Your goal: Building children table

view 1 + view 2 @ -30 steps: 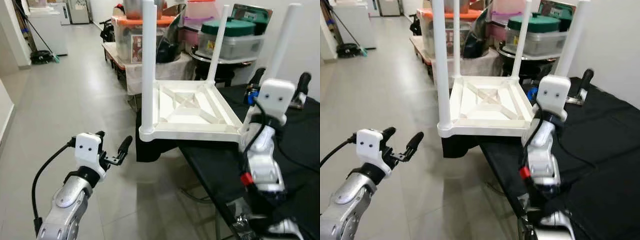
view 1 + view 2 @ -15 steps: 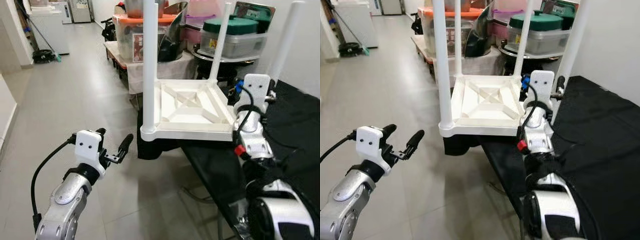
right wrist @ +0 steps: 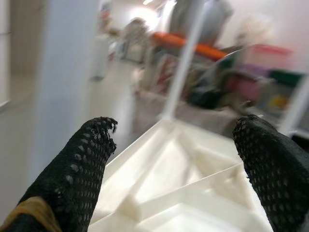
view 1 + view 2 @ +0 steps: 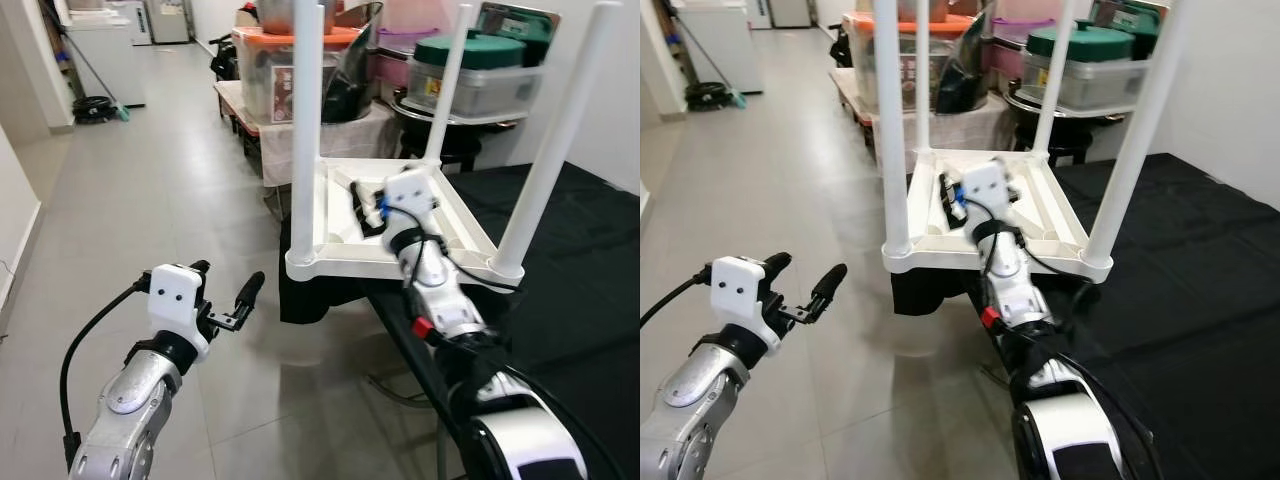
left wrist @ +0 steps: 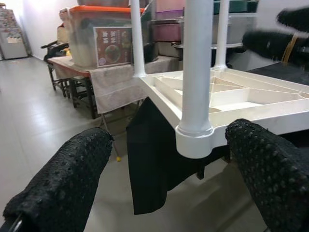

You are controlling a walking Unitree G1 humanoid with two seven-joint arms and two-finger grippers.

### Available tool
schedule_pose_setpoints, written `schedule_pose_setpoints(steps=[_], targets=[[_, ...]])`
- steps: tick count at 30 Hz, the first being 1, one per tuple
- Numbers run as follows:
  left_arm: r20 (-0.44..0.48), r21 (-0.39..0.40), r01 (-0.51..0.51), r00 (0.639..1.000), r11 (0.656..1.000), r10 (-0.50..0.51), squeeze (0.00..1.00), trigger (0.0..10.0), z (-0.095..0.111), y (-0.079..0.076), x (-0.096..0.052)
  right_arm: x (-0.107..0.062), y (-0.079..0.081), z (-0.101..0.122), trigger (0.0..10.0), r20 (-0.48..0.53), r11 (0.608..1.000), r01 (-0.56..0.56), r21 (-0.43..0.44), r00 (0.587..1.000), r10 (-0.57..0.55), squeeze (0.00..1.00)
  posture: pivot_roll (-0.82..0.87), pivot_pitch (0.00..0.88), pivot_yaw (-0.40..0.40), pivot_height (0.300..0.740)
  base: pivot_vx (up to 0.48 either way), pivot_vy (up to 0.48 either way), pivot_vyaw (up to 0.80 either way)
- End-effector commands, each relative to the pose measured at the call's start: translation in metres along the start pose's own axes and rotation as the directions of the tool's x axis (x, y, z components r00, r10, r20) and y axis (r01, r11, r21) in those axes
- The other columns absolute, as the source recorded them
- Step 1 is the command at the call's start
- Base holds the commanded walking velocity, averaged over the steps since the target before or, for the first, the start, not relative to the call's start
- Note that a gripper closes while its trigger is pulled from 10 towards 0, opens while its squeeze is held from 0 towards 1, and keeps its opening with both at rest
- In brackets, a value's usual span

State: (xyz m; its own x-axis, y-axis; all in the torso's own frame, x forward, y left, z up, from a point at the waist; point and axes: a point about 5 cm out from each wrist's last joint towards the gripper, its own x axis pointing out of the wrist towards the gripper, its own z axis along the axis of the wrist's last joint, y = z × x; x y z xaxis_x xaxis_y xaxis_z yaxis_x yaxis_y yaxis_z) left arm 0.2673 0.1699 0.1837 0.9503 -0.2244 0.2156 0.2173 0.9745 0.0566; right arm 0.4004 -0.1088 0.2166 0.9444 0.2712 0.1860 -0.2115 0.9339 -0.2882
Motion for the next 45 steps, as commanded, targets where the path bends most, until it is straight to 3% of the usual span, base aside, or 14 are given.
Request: schedule_pose_setpoints(steps=[1,9,13,15,17,18,20,23,32,34,35,38,40,45], targets=[[0.003,0.002,-0.004,1.000,1.000,0.004,0.00,10.0,0.000,-0.002,-0.001,0.003,0.000,0.002,10.0,0.001,1.000,-0.017,0.005,1.000,0.017,0.00,0.15,0.000,-0.096,0.740,0.000,0.000,0.00],[0.005,-0.001,-0.021,1.000,1.000,0.021,0.00,10.0,-0.002,-0.004,-0.003,0.014,0.014,-0.001,10.0,-0.129,0.981,-0.186,-0.055,0.976,0.178,0.00,0.18,0.000,-0.128,0.740,0.000,0.000,0.00],[0.007,0.003,-0.025,1.000,1.000,0.025,0.00,10.0,-0.001,-0.003,-0.004,0.014,0.014,0.000,10.0,-0.129,0.976,-0.207,-0.071,0.972,0.197,0.00,0.18,0.000,-0.129,0.740,0.000,0.000,0.00],[0.008,0.007,-0.033,0.999,0.999,0.033,0.00,10.0,-0.001,-0.001,-0.005,0.015,0.011,0.004,10.0,-0.101,0.983,-0.177,-0.045,0.980,0.172,0.00,0.17,0.000,-0.124,0.740,0.000,0.000,0.00],[0.007,0.002,-0.039,0.999,0.999,0.039,0.00,10.0,-0.001,0.000,-0.006,0.014,-0.006,0.008,10.0,-0.048,0.999,-0.010,-0.039,0.999,0.008,0.00,0.16,0.000,-0.111,0.740,0.000,0.000,0.00],[0.007,0.002,-0.039,0.999,0.999,0.039,0.00,10.0,-0.001,0.000,-0.006,0.014,-0.006,0.008,10.0,-0.048,0.999,-0.010,-0.039,0.999,0.008,0.00,0.16,0.000,-0.111,0.740,0.000,0.000,0.00],[0.001,0.000,-0.035,0.999,0.999,0.035,0.00,10.0,-0.002,-0.001,-0.006,0.010,-0.021,0.003,10.0,-0.055,0.989,0.139,-0.050,0.988,-0.142,0.00,0.16,0.000,-0.106,0.740,0.000,0.000,0.00],[-0.001,-0.001,-0.028,1.000,1.000,0.028,0.00,10.0,-0.001,0.001,-0.006,-0.002,-0.032,-0.006,10.0,-0.035,0.970,0.241,-0.020,0.970,-0.241,0.00,0.15,0.000,-0.089,0.740,0.000,0.000,0.00],[0.026,0.003,-0.052,0.998,0.999,0.052,0.00,10.0,0.003,0.006,-0.005,-0.013,-0.035,-0.006,10.0,0.022,0.945,0.321,0.056,0.946,-0.323,0.00,0.14,0.000,-0.081,0.740,0.000,0.000,0.00],[0.038,0.007,-0.080,0.996,0.997,0.080,0.00,10.0,0.005,0.010,-0.005,-0.015,-0.036,-0.004,10.0,0.039,0.937,0.344,0.065,0.937,-0.347,0.00,0.14,0.000,-0.082,0.740,0.000,0.000,0.00],[0.069,0.034,-0.167,0.984,0.985,0.164,0.00,10.0,0.011,0.025,-0.006,-0.018,-0.038,0.000,10.0,0.074,0.918,0.387,0.091,0.916,-0.393,0.00,0.14,0.000,-0.082,0.740,0.416,0.000,0.00],[0.092,0.048,-0.224,0.971,0.973,0.219,0.00,10.0,0.016,0.037,-0.008,-0.020,-0.038,0.003,10.0,0.092,0.913,0.397,0.100,0.910,-0.405,0.00,0.14,0.000,-0.083,0.740,0.434,0.000,0.00],[0.126,0.069,-0.308,0.946,0.949,0.298,0.00,10.0,0.024,0.058,-0.013,-0.021,-0.038,0.006,10.0,0.106,0.907,0.405,0.112,0.903,-0.416,0.00,0.14,0.000,-0.084,0.740,0.442,0.000,0.00],[0.138,0.092,-0.336,0.936,0.937,0.322,0.00,10.0,0.030,0.071,-0.016,-0.022,-0.040,0.007,10.0,0.105,0.905,0.410,0.117,0.901,-0.421,0.00,0.15,0.000,-0.089,0.740,0.338,0.000,0.00]])
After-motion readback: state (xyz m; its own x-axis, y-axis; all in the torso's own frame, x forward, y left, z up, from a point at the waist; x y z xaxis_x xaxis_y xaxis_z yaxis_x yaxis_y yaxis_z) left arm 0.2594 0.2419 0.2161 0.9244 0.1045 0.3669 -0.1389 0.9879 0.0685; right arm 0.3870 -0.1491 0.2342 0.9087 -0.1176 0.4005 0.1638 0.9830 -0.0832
